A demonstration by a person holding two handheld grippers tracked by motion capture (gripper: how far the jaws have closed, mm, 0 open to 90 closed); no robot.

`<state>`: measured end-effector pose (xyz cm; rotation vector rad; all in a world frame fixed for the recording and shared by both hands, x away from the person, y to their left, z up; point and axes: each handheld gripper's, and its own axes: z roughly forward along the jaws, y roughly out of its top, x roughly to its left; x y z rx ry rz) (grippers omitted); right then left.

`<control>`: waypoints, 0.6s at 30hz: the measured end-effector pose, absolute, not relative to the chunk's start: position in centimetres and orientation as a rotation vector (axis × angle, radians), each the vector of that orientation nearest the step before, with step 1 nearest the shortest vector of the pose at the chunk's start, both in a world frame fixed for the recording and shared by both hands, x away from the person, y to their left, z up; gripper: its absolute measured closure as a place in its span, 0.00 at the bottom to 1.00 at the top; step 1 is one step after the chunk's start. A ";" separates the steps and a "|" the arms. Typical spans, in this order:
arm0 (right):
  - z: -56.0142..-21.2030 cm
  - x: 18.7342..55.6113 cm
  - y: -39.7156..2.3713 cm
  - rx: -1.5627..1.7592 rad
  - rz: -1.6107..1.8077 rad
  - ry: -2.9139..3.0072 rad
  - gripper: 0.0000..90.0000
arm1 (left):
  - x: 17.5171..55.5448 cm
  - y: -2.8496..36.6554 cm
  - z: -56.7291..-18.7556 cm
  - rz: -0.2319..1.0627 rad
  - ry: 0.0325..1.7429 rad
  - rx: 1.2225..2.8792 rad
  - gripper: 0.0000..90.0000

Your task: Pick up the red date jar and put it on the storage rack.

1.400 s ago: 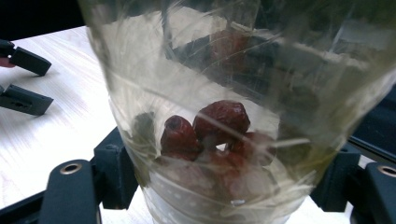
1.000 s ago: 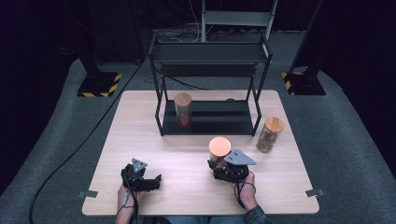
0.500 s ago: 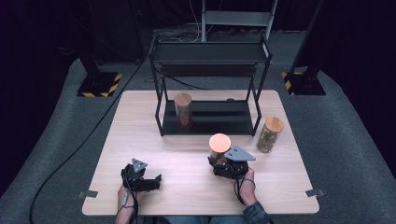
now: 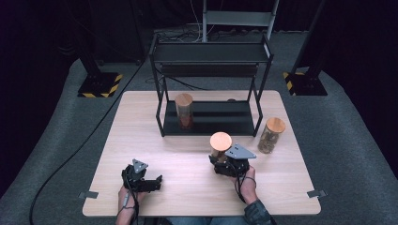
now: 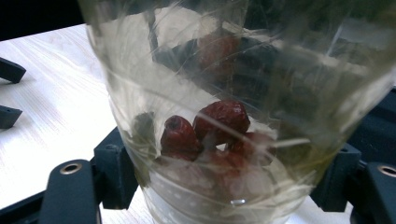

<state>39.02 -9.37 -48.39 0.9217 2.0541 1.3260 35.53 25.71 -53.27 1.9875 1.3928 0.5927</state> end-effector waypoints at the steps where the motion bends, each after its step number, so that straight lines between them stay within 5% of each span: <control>1: -48.4 39.1 -9.4 0.922 1.326 2.054 0.27 | 35.5 25.7 -53.3 0.593 1.393 1.988 0.00; 18: -48.4 40.3 -9.2 0.927 1.319 2.064 0.27 | 35.5 25.7 -53.3 0.592 1.392 1.987 0.00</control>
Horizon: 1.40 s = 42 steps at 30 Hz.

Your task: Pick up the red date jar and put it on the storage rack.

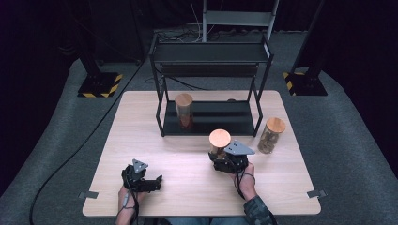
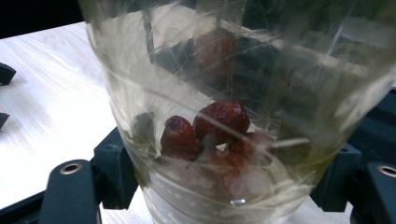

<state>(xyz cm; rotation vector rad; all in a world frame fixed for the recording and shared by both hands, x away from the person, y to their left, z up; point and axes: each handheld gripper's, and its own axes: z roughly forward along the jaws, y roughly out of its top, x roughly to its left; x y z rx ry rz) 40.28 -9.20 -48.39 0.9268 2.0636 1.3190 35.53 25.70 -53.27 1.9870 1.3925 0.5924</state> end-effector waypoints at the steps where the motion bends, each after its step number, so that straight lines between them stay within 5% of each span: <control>1: -48.4 40.4 -9.2 0.927 1.320 2.063 0.27 | 35.5 25.7 -53.3 0.592 1.392 1.987 0.00; 42: -47.6 43.4 -8.8 0.959 1.326 2.051 0.27 | 35.5 25.7 -53.3 0.593 1.391 1.987 0.01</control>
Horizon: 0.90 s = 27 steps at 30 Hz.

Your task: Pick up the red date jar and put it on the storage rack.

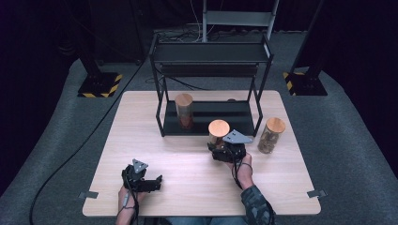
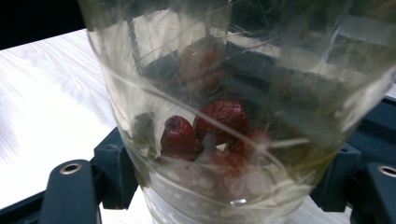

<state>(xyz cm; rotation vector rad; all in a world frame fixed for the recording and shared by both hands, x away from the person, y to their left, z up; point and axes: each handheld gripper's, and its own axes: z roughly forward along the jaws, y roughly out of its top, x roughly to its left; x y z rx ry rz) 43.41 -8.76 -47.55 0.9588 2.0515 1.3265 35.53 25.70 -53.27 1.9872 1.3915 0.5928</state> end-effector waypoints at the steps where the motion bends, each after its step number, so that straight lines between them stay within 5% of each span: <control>1: -47.5 43.5 -8.7 0.957 1.324 2.051 0.27 | 35.5 25.7 -53.3 0.593 1.391 1.987 0.01; 27: -46.9 45.8 -8.3 0.948 1.299 2.045 0.27 | 35.5 25.7 -53.3 0.593 1.391 1.988 0.01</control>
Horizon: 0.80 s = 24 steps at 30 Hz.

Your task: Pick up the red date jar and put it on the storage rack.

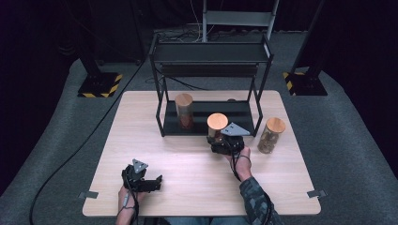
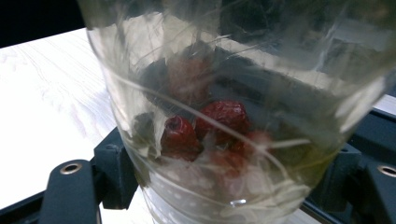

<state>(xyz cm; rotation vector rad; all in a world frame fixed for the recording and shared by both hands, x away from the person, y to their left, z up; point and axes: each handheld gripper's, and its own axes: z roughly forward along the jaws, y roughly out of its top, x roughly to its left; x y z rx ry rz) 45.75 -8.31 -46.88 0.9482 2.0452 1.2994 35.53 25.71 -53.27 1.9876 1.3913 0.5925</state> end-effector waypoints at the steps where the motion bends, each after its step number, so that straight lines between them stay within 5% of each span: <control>1: -46.9 45.8 -8.3 0.949 1.299 2.047 0.27 | 35.5 25.7 -53.3 0.593 1.391 1.988 0.01; 24: -46.7 48.1 -7.6 0.949 1.287 2.048 0.27 | 35.5 25.7 -53.3 0.592 1.391 1.988 0.01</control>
